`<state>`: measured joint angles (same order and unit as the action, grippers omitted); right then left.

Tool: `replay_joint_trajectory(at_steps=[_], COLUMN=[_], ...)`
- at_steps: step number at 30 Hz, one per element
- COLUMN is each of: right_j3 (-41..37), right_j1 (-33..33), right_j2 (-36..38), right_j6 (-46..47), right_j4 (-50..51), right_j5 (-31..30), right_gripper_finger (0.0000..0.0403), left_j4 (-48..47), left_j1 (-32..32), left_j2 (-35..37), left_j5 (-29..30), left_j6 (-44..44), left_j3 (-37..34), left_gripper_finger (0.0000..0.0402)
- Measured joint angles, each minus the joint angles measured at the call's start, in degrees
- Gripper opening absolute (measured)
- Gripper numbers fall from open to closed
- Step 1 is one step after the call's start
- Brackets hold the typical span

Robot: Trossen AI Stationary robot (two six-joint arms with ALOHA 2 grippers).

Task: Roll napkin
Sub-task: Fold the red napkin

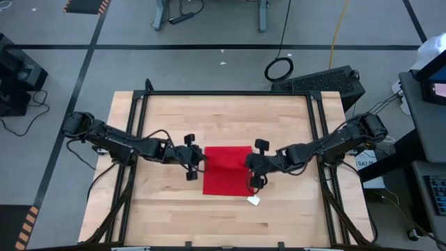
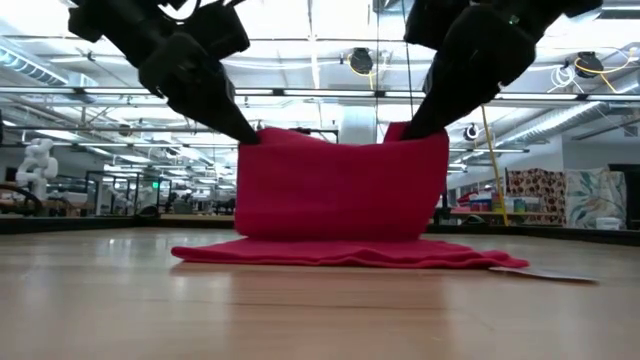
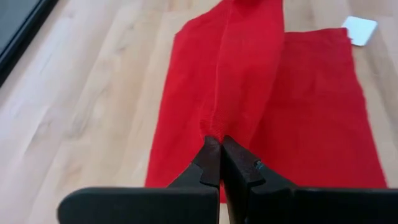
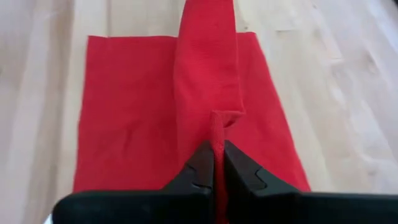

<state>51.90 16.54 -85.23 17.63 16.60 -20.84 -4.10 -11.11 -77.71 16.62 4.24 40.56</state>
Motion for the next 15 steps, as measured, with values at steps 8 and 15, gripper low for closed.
replay_joint_trajectory(at_steps=[8,15], right_j3=[-0.02,-0.02], right_j1=[2.54,2.75], right_j2=[-0.06,-2.29], right_j6=[3.46,7.91], right_j4=[-1.04,-2.1], right_j5=[0.06,0.41], right_gripper_finger=[0.0006,0.0006], left_j4=[0.08,0.15], left_j1=[-2.97,-3.44], left_j2=[0.0,0.0], left_j5=[0.02,3.27], left_j6=[-0.04,-0.06], left_j3=[0.02,0.02], left_gripper_finger=[0.0002,0.0002])
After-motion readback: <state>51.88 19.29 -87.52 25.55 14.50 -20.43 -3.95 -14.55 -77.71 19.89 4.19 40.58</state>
